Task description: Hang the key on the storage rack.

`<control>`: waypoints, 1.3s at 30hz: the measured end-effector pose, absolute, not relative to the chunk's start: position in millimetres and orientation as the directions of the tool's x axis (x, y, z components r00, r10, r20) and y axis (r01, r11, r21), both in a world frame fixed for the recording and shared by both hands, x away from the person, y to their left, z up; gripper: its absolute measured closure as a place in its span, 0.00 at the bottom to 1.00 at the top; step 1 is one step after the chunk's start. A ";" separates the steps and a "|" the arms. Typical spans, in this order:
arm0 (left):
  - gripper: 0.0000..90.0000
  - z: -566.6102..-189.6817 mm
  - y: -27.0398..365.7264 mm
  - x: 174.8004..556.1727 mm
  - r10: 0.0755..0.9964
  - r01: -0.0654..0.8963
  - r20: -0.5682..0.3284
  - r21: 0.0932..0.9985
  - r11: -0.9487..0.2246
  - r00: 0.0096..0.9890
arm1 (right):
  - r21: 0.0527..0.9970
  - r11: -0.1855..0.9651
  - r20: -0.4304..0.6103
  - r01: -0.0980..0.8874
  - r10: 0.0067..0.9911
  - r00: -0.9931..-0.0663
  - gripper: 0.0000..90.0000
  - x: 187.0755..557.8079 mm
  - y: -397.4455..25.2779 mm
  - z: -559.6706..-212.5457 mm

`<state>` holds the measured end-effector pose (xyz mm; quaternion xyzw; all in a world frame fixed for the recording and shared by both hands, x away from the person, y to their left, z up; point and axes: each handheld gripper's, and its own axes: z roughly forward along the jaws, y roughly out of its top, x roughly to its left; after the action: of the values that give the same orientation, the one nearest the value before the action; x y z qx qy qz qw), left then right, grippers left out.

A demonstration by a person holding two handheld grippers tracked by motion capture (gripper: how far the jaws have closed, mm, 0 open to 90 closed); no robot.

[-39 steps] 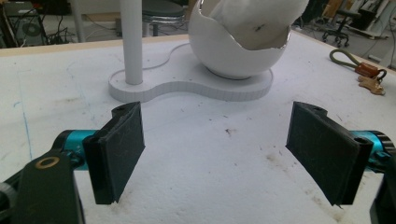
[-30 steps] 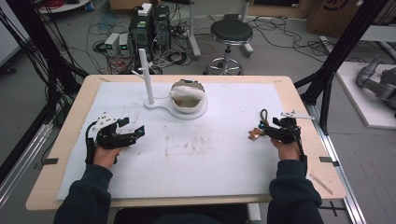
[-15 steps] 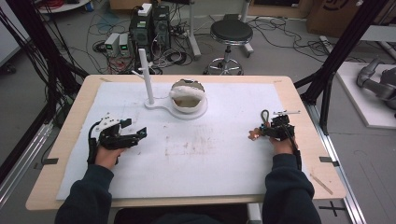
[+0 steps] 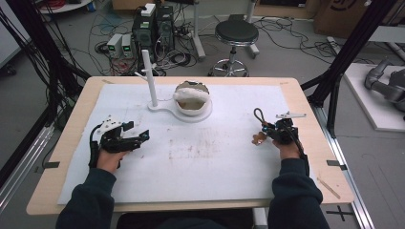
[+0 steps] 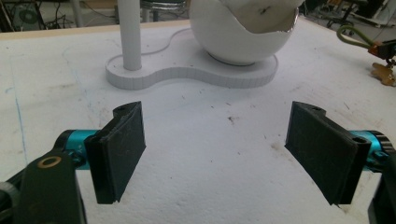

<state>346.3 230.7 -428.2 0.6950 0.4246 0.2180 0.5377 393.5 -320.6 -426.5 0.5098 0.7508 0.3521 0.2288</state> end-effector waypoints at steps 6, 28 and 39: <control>0.23 -426.7 235.8 345.8 0.829 0.343 -0.171 0.939 -0.026 0.532 | 0.848 0.227 0.039 0.480 0.875 -0.482 0.86 382.1 -299.3 -406.9; 0.23 -423.5 245.2 342.1 0.835 0.326 -0.159 0.945 -0.026 0.527 | 0.939 0.199 0.100 0.282 0.627 -0.773 0.86 404.4 -169.2 -358.7; 0.23 -423.8 260.8 341.3 0.857 0.322 -0.167 0.947 0.001 0.488 | 0.940 0.247 0.059 0.235 0.562 -0.825 0.86 425.1 -109.3 -338.3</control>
<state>341.3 260.8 -423.8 0.6636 0.4439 0.2429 0.5510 425.1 -109.3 -338.3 0.2569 0.7759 0.5572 0.1467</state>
